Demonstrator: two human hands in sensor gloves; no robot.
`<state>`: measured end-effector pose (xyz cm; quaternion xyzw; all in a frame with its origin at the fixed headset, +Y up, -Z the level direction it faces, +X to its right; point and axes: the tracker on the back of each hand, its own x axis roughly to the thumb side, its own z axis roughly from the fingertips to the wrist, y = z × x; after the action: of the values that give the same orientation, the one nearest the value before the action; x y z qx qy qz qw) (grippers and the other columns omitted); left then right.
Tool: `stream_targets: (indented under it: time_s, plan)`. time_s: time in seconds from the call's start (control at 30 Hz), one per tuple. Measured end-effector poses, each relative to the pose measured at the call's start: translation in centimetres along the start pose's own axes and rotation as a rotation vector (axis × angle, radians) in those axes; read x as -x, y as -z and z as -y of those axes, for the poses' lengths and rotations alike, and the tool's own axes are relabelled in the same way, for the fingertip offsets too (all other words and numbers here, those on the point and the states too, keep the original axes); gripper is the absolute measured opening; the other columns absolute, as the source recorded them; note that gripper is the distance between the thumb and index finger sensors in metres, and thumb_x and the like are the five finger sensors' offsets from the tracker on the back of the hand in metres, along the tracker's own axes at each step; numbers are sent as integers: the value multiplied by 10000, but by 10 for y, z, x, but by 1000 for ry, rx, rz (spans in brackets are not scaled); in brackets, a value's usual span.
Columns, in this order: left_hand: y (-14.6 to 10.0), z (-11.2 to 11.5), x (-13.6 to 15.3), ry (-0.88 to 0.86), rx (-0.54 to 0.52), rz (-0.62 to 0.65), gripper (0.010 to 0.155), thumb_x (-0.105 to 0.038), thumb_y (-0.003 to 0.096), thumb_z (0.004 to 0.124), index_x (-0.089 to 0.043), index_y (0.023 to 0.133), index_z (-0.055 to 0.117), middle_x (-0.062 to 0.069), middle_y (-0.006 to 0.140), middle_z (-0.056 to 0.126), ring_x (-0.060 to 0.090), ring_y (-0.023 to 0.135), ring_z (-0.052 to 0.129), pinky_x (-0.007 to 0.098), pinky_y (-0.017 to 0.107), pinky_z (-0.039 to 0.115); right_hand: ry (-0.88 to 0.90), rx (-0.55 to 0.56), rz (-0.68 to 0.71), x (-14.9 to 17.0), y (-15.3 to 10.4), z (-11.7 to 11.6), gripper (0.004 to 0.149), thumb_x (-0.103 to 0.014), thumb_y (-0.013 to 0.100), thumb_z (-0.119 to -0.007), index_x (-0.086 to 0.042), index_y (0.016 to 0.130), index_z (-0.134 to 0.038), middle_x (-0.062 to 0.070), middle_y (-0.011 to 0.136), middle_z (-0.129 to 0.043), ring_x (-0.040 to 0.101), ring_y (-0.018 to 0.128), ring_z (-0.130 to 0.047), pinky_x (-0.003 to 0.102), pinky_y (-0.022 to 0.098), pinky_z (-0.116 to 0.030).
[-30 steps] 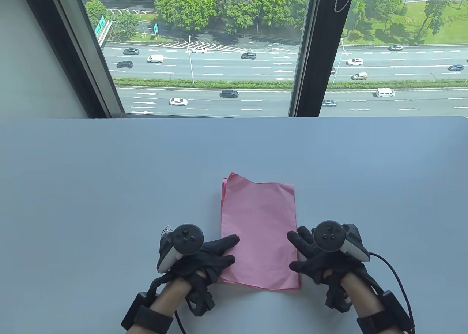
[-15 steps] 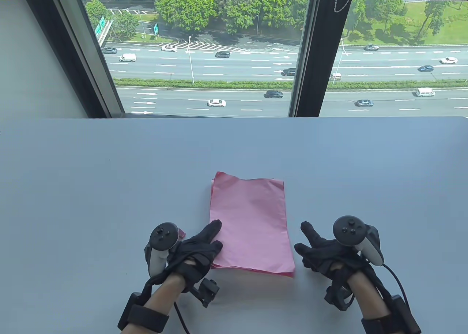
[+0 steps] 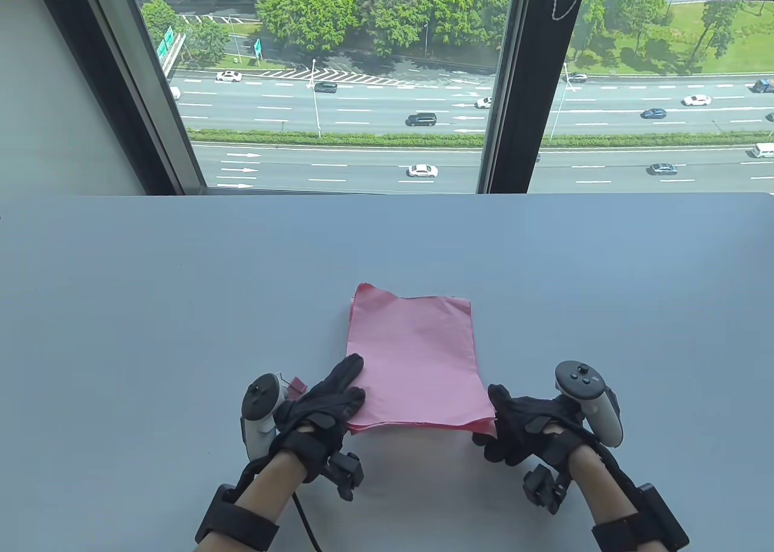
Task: Clip paper with binder clip (Left hand to clip)
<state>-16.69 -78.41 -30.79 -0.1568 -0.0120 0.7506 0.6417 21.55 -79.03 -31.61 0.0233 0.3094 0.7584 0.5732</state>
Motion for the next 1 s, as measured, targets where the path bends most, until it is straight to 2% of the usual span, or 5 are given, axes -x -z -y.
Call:
stream_targets:
  time_s: [0.23, 0.47, 0.7, 0.77, 1.0]
  plan:
    - [3, 6, 1, 44, 128, -47, 680, -243, 460, 773, -140, 1084, 522, 173, 1021, 751, 138, 500, 1103, 423, 477, 895, 161, -14, 43, 4, 3, -1, 924, -705, 445, -511, 18, 1018, -565, 176, 842, -900, 453, 650, -940, 572, 440, -775]
    - [5, 13, 1, 144, 279, -68, 643, -228, 462, 776, -183, 1079, 599, 139, 1005, 797, 148, 477, 1098, 433, 465, 886, 276, 109, 120, 5, 1, 11, 826, -672, 468, -695, -62, 1019, -625, 98, 819, -945, 419, 659, -948, 565, 459, -771]
    - [8, 12, 3, 244, 390, -124, 648, -226, 463, 775, -190, 1083, 593, 126, 1010, 793, 165, 486, 1084, 449, 472, 869, 222, 133, 97, 2, 0, 12, 624, -460, 496, -795, -60, 967, -711, 79, 753, -989, 373, 618, -988, 546, 451, -786]
    - [8, 11, 3, 276, 388, -135, 646, -224, 465, 777, -192, 1085, 597, 128, 1009, 797, 182, 488, 1079, 460, 473, 859, 181, 154, 91, 0, -1, 11, 565, -396, 493, -798, -66, 949, -739, 82, 735, -997, 357, 600, -1001, 536, 443, -797]
    - [3, 6, -15, 810, 180, -72, 696, -354, 469, 834, -229, 1102, 573, 168, 1070, 700, 305, 693, 986, 532, 555, 768, 4, 291, 143, -10, -7, 15, 491, -322, 479, -795, -113, 923, -792, 106, 694, -1018, 347, 549, -1028, 526, 419, -816]
